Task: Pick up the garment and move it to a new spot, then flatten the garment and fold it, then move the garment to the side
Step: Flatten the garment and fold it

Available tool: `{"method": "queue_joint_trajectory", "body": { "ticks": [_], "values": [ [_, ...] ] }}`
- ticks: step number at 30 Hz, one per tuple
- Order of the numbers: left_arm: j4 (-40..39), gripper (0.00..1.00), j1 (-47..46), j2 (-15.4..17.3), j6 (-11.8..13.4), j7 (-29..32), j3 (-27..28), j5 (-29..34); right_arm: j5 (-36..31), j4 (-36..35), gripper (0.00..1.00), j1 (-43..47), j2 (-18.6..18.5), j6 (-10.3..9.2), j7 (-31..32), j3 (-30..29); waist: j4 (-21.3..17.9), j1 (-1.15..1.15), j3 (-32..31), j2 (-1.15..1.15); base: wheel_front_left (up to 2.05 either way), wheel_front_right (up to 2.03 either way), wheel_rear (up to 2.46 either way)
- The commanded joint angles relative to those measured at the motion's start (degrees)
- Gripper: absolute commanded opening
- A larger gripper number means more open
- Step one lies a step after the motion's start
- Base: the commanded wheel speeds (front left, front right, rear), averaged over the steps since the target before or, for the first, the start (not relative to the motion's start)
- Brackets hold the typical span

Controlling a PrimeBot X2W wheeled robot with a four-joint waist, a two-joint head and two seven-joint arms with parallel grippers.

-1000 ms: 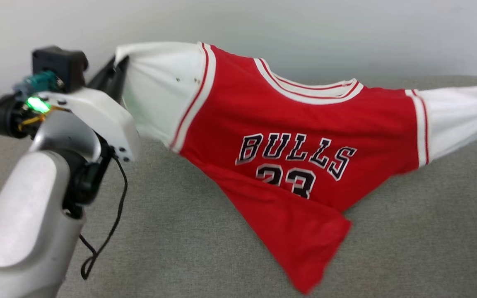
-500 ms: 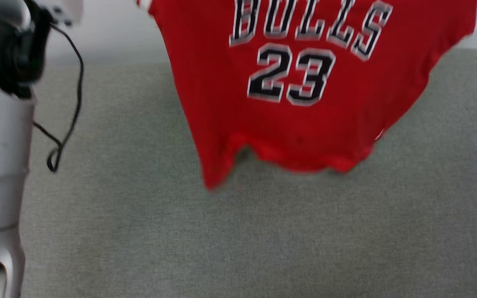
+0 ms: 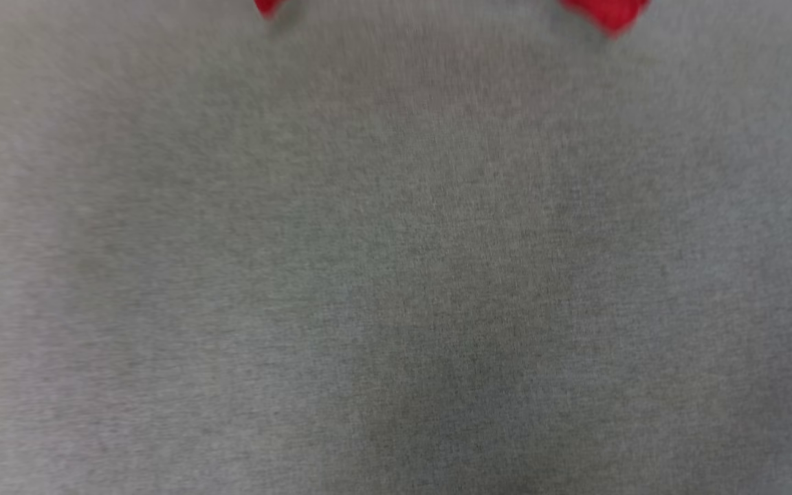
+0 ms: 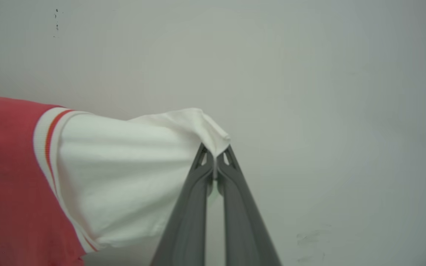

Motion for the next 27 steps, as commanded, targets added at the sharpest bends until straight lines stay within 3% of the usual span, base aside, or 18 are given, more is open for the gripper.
{"method": "queue_joint_trajectory", "body": {
  "ticks": [1, 6, 16, 27],
  "values": [
    [0.6, 0.00, -1.8, 0.1, -0.4, -0.8, 0.2, 0.1, 0.2, 1.2, 0.00, -2.2, 0.8, -0.06, -1.4, 0.5, -1.6, -0.01, 4.8, 0.00, 0.00, 0.00, 0.00],
    [1.4, 0.00, -6.8, 1.0, -1.1, -2.1, 0.3, 0.5, 0.8, 5.8, 0.00, -9.4, 1.8, -0.06, -6.1, 3.6, -2.4, -0.01, 10.0, 0.00, 0.00, 0.00, 0.00],
    [1.9, 0.00, -7.4, 1.9, -0.6, -5.4, 1.3, -0.1, 5.7, 11.1, 0.00, -15.9, 4.4, -0.06, -12.0, 14.0, -3.4, -0.01, 17.5, 0.00, 0.00, 0.00, 0.00],
    [6.8, 0.00, -3.0, 0.0, -1.8, -9.2, 1.7, -2.7, 11.0, 19.6, 0.00, -15.2, 5.4, -0.06, -17.0, 22.8, -2.7, -0.01, 17.8, 0.00, 0.00, 0.00, 0.00]
  ]
}}
